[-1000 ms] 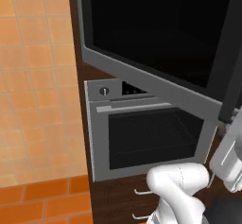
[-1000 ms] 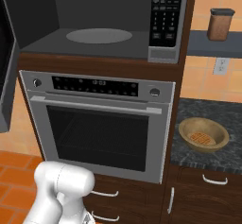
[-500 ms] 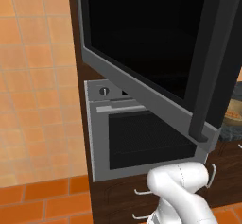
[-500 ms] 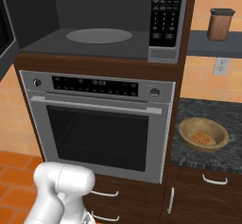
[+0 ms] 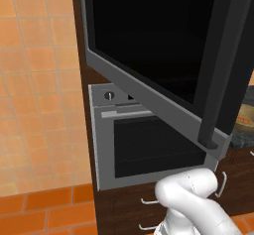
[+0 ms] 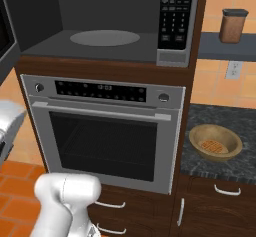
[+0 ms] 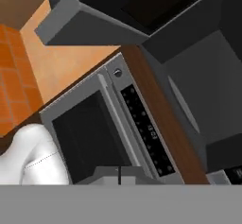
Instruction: Open the microwave, place the bowl with waffle inside the microwave, then close the microwave door and turn it on.
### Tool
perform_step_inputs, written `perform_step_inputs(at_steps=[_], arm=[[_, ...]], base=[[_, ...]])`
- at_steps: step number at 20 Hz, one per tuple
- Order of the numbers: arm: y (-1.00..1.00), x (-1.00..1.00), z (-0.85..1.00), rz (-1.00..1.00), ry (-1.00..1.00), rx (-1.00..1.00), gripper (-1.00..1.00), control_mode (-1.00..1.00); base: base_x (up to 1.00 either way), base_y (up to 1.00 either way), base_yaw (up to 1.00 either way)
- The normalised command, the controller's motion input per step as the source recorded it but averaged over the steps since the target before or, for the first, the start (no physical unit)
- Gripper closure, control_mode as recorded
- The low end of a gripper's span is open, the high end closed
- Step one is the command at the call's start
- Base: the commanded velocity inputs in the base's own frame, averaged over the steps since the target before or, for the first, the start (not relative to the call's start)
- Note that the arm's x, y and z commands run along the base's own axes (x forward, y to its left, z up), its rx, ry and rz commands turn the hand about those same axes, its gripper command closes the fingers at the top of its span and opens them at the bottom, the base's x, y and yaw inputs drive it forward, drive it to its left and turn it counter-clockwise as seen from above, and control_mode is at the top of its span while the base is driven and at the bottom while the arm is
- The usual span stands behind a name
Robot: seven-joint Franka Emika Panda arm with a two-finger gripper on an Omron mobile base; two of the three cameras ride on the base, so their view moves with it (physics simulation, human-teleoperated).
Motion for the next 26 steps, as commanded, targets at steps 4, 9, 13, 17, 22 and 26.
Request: perform_step_inputs(at_steps=[4, 9, 13, 17, 22, 26], arm=[[0.03, 0.95, -0.04, 0.47, -0.20, 0.11, 1.00, -1.00], [0.57, 0.81, -0.32, 0.31, -0.38, 0.03, 1.00, -1.00], [0.36, 0.73, -0.38, 0.40, -0.28, 0.08, 1.00, -1.00], [0.58, 0.62, -0.25, 0.53, -0.06, 0.01, 1.00, -1.00], [0.96, 0.22, -0.32, 0.57, -0.21, 0.00, 1.00, -1.00], [0.98, 0.00, -0.25, 0.45, -0.42, 0.00, 1.00, -1.00]], base=[[0.00, 0.00, 0.00], [0.00, 0.00, 0.00], [0.00, 0.00, 0.00], [0.00, 0.00, 0.00], [0.00, 0.00, 0.00], [0.00, 0.00, 0.00]])
